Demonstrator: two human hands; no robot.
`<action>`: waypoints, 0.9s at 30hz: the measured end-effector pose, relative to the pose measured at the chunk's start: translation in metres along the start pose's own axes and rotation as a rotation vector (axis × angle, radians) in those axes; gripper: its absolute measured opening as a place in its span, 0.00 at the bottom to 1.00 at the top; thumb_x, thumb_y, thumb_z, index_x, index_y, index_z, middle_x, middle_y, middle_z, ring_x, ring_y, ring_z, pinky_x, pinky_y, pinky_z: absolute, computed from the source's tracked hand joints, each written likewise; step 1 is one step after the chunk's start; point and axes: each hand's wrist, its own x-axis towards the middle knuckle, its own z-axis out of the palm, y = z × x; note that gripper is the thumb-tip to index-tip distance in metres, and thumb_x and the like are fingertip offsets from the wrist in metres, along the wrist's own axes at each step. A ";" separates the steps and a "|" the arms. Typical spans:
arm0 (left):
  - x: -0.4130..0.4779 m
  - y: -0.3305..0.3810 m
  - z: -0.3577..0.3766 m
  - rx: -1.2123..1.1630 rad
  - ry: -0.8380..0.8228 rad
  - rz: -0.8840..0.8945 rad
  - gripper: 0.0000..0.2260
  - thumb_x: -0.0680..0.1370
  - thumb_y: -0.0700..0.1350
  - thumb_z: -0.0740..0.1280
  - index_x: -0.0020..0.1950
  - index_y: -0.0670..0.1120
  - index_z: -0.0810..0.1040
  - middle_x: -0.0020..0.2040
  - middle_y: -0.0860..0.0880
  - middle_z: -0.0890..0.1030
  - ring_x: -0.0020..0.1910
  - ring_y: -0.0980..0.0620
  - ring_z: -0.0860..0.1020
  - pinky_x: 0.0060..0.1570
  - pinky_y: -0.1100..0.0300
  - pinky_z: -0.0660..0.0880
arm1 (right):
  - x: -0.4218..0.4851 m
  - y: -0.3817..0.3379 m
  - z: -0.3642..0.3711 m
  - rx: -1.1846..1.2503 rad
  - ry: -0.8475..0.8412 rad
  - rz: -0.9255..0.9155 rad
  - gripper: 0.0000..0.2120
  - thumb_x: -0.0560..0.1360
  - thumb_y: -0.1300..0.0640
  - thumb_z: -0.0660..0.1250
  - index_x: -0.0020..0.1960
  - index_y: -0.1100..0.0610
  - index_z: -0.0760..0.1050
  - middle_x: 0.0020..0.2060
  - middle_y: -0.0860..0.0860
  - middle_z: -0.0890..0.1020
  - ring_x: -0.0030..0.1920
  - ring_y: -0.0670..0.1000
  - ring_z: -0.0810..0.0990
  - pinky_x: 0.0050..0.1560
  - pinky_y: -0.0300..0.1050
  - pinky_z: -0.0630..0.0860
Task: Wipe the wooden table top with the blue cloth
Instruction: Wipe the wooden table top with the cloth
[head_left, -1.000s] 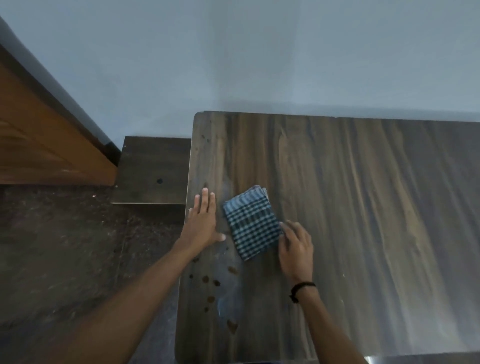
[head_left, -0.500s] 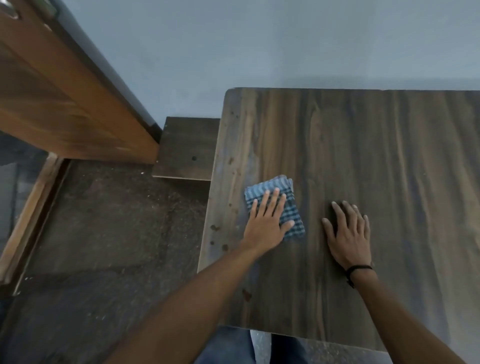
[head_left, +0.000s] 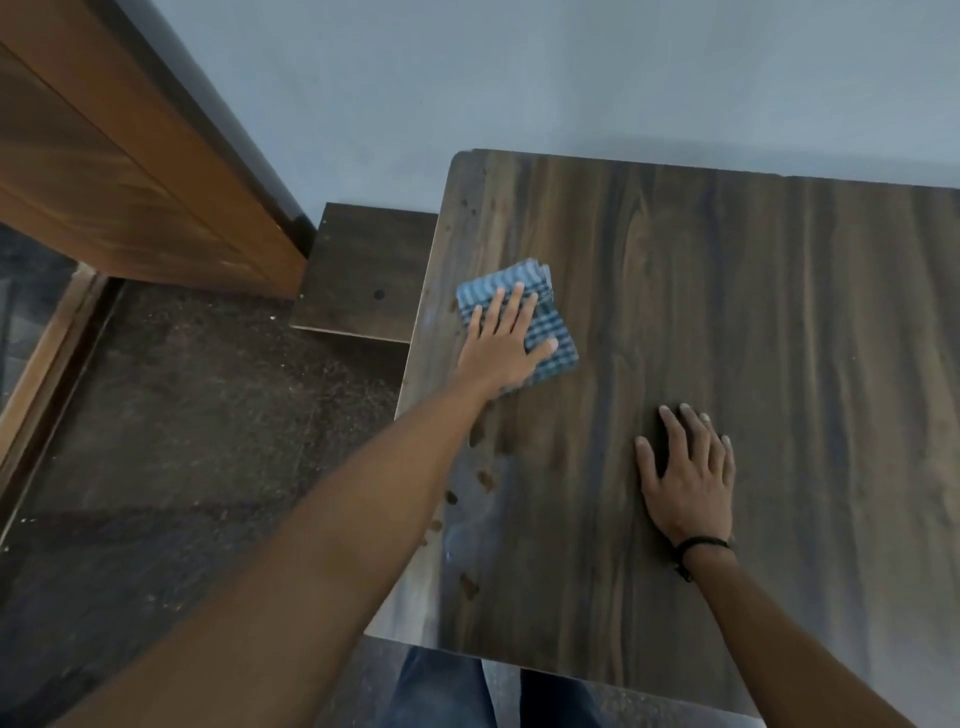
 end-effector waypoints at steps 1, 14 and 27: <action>-0.018 0.002 0.013 0.003 -0.006 0.019 0.36 0.82 0.69 0.44 0.82 0.51 0.34 0.80 0.52 0.29 0.78 0.50 0.29 0.78 0.44 0.34 | 0.000 -0.001 0.000 -0.002 0.007 -0.002 0.27 0.80 0.40 0.55 0.76 0.52 0.66 0.75 0.53 0.66 0.78 0.56 0.60 0.78 0.57 0.52; -0.011 0.001 0.012 0.016 0.104 0.032 0.36 0.81 0.70 0.45 0.83 0.53 0.38 0.82 0.52 0.34 0.80 0.50 0.33 0.78 0.47 0.34 | 0.003 -0.002 0.000 -0.009 -0.001 0.005 0.28 0.81 0.40 0.54 0.76 0.52 0.66 0.75 0.53 0.66 0.78 0.55 0.59 0.78 0.58 0.52; -0.068 0.000 0.045 0.032 0.066 0.045 0.36 0.82 0.70 0.47 0.83 0.53 0.41 0.82 0.53 0.36 0.80 0.51 0.35 0.78 0.48 0.34 | 0.004 -0.004 -0.002 -0.010 -0.006 0.006 0.28 0.80 0.40 0.54 0.75 0.52 0.66 0.76 0.53 0.66 0.78 0.56 0.59 0.78 0.58 0.52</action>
